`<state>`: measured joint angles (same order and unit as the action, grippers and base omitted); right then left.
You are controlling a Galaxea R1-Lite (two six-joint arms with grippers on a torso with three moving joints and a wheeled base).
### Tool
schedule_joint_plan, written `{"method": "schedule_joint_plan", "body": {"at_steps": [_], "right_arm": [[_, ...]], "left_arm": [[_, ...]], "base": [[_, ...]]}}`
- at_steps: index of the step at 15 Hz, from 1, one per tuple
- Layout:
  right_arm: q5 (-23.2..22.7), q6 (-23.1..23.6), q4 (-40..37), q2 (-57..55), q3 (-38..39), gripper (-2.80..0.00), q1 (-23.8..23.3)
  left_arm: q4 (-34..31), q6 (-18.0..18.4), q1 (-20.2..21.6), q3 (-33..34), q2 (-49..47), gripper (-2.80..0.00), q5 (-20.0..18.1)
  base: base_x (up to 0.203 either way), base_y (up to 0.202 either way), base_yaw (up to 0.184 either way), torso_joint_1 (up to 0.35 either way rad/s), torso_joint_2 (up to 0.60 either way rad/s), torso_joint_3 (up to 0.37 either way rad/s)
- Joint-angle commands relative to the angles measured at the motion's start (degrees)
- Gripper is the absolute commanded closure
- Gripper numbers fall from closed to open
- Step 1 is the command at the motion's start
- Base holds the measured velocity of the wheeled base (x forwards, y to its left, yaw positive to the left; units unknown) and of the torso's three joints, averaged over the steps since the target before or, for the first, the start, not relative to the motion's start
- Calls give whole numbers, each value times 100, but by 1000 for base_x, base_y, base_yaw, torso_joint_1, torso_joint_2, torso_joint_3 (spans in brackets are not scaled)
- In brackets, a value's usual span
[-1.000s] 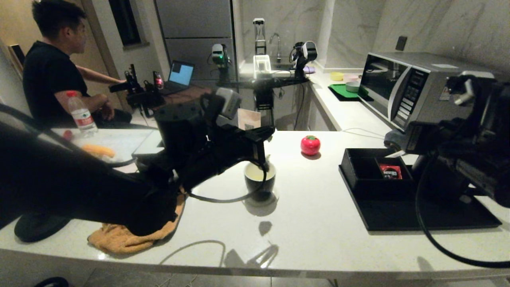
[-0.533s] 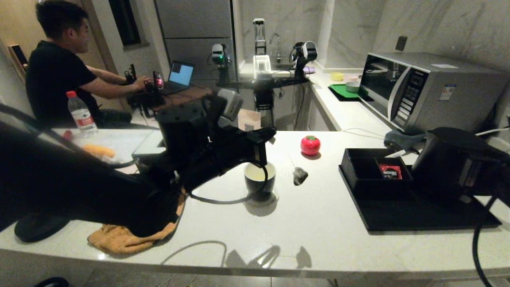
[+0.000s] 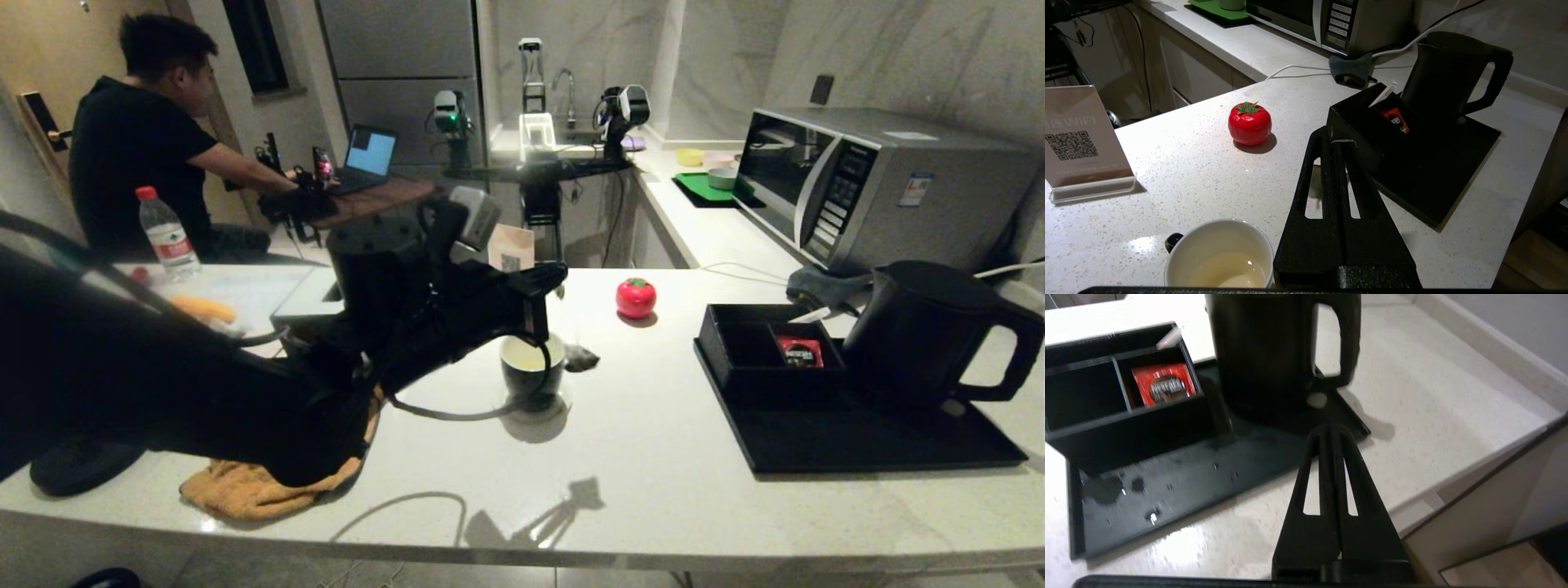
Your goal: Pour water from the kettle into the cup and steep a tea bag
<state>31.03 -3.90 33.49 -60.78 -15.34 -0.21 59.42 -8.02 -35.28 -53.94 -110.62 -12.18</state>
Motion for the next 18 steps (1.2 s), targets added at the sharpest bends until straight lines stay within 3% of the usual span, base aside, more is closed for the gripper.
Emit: {"method": "schedule_joint_plan", "body": {"at_steps": [1, 7, 12, 15, 18], "right_arm": [[12, -5, 18, 259, 248, 0, -9], [-19, -14, -27, 946, 951, 0, 41], [-603, 334, -204, 2026, 1442, 0, 167], [-981, 433, -1032, 3041, 1516, 0, 170], [-1765, 679, -2384, 4563, 1442, 0, 151]], "left_arm": [[35, -6, 4, 77, 5, 0, -13], [44, -6, 21, 156, -21, 0, -13], [202, -15, 47, 156, 40, 0, 5], [202, -15, 40, 156, 49, 0, 5], [202, -6, 65, 168, 49, 0, -4]], "base": [[0, 0, 0, 0, 0, 0], [0, 0, 0, 0, 0, 0], [0, 0, 0, 0, 0, 0], [0, 0, 0, 0, 0, 0], [0, 0, 0, 0, 0, 0]]}}
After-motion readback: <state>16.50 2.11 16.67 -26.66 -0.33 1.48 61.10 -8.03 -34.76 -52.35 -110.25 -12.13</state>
